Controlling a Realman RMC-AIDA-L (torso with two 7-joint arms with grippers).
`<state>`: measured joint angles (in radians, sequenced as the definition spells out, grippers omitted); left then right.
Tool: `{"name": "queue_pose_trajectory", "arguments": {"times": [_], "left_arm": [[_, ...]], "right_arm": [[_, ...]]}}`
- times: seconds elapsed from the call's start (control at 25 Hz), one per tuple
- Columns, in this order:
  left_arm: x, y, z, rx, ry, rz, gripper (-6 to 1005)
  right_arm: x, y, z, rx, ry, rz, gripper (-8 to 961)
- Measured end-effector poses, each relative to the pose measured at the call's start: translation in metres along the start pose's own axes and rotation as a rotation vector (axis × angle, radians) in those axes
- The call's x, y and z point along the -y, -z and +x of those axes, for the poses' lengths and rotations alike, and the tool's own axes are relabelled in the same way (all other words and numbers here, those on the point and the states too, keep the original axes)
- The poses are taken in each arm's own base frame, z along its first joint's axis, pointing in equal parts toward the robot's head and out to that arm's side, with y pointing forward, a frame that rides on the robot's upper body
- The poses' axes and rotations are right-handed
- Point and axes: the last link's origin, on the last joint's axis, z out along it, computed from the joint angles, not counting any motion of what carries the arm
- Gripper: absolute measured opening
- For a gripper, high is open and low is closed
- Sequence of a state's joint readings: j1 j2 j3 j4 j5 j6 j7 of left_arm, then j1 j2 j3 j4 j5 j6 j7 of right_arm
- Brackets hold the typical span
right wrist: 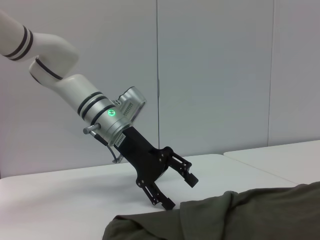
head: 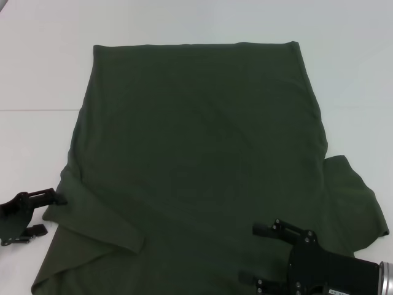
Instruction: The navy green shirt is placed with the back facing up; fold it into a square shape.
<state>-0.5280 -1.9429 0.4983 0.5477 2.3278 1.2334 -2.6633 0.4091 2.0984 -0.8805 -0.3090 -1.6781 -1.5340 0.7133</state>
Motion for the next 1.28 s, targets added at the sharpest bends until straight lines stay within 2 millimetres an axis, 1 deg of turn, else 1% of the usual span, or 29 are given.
{"name": "queue_pose_trajectory", "arguments": {"times": [0.52,1.12,1.28], "left_arm": [[-0.004,-0.004,0.0,-0.002,-0.003,-0.001,915],[-0.012,-0.01,0.006,-0.021,-0.017,-0.001,915],[-0.015,-0.012,0.007,-0.024,-0.023,-0.005,894]], "right_arm": [[-0.001,0.0,0.001,-0.001,0.005,0.001,896],[-0.001,-0.001,0.001,-0.001,0.002,0.001,897],[-0.001,-0.001,0.001,-0.001,0.002,0.0,897]]}}
